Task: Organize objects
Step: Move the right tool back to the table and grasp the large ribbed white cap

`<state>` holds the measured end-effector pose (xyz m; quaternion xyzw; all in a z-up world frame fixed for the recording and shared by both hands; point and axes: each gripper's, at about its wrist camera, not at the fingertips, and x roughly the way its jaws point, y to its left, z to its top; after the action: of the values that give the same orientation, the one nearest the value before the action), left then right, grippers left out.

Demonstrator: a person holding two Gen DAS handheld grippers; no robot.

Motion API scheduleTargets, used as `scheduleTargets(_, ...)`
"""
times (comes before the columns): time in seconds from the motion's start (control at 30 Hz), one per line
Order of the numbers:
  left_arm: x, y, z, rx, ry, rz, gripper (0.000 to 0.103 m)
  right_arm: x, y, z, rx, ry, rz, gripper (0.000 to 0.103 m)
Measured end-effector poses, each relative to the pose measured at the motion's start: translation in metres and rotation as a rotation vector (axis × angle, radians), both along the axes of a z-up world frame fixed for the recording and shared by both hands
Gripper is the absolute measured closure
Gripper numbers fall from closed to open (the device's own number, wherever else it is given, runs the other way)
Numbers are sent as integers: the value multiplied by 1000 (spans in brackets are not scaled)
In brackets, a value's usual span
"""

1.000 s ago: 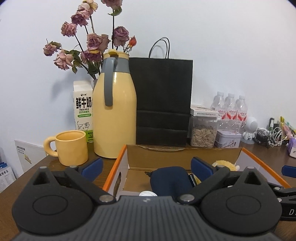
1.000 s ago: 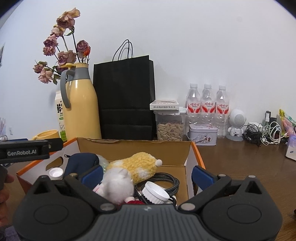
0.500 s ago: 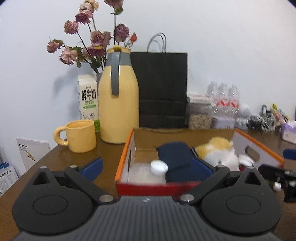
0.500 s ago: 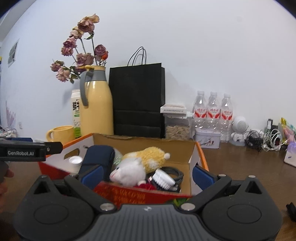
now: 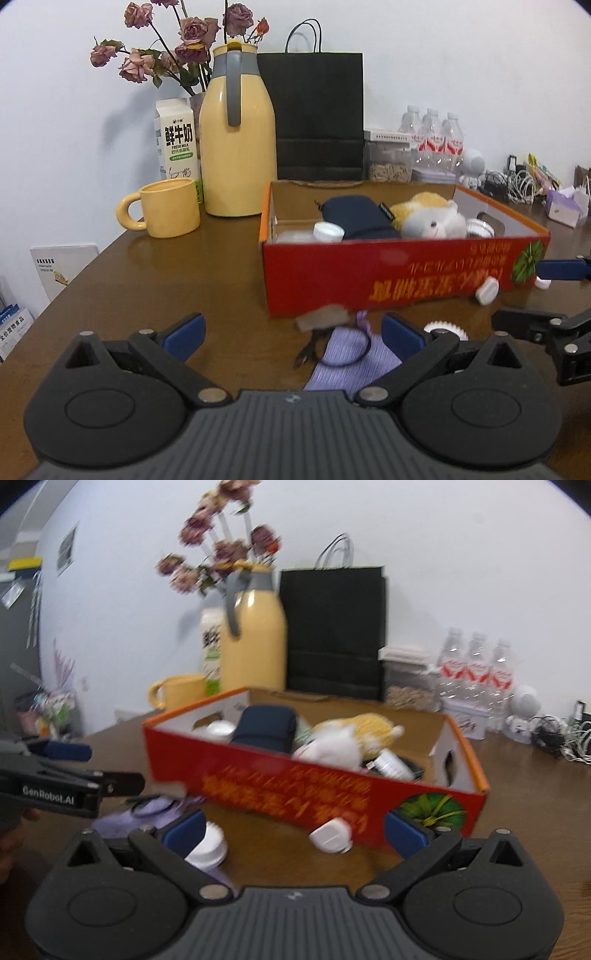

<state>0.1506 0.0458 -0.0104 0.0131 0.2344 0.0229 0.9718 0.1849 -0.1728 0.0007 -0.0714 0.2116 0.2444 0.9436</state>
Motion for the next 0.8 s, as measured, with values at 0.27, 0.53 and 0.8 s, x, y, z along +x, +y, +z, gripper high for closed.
scheduleTargets(0.27, 1, 11, -2, -57, 35, 5, 0, -4, 26, -5, -10, 88, 78, 26)
scheduleTargets(0.53, 1, 14, -4, -81, 47, 10, 0, 8, 46, -11, -48, 148, 87, 48)
scheduleTargets(0.8, 3, 15, -4, -88, 56, 15, 0, 10, 47, -11, -48, 149, 90, 66)
